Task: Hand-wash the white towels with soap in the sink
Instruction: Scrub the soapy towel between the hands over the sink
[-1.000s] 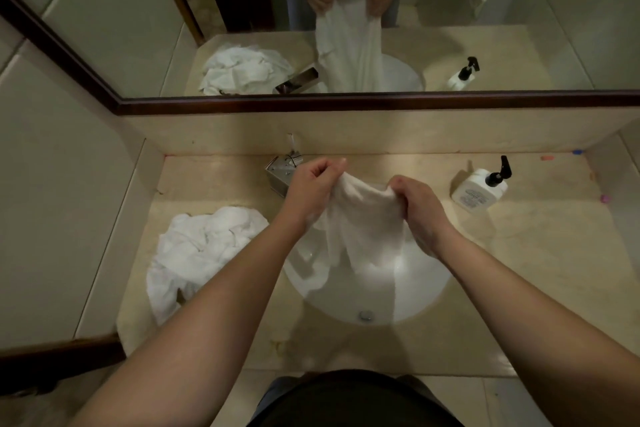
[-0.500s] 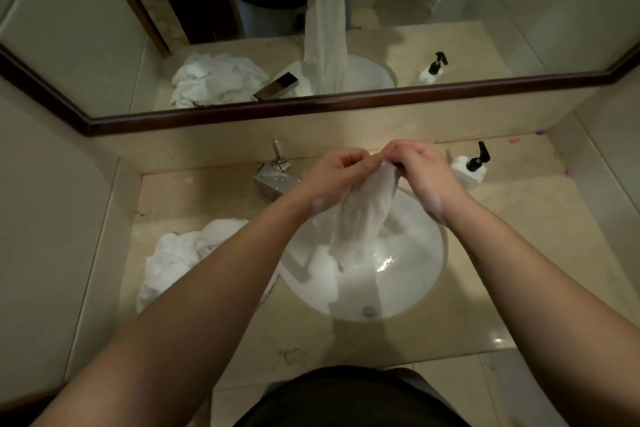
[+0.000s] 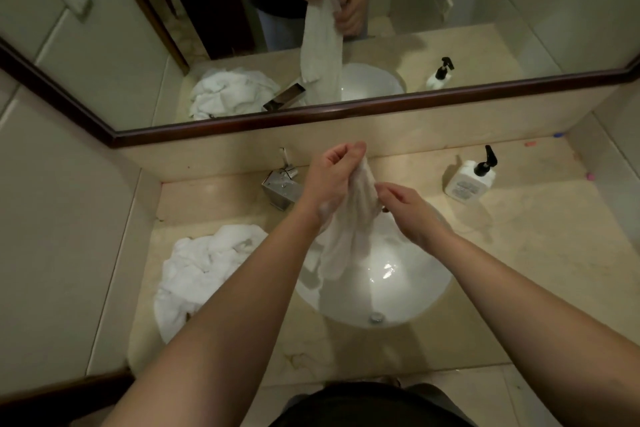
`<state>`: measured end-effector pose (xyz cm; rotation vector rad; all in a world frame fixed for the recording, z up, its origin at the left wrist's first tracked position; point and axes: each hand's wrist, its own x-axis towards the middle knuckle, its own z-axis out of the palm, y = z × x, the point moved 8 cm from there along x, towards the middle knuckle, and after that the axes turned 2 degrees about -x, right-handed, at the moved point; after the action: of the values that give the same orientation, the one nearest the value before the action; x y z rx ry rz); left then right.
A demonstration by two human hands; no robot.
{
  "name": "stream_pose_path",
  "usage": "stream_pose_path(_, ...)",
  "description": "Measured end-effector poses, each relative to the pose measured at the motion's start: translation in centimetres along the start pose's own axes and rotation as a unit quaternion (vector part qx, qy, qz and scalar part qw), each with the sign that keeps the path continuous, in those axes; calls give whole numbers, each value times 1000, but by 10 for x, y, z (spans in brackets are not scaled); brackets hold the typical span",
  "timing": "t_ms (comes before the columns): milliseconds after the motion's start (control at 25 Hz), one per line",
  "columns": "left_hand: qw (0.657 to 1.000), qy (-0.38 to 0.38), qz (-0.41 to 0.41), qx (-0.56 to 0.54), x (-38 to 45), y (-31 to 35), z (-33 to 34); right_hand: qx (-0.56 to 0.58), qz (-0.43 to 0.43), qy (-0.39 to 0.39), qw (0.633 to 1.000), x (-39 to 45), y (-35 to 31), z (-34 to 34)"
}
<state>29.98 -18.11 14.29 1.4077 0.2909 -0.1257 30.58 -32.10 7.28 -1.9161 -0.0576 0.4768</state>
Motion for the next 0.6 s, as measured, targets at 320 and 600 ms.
stream_pose_path(320, 968, 68, 47, 237, 3, -13, -36, -17, -87, 39, 995, 5, -36, -57)
stream_pose_path(600, 967, 131, 93, 197, 5, 5, -37, 30, -128, 23, 991, 9, -74, -60)
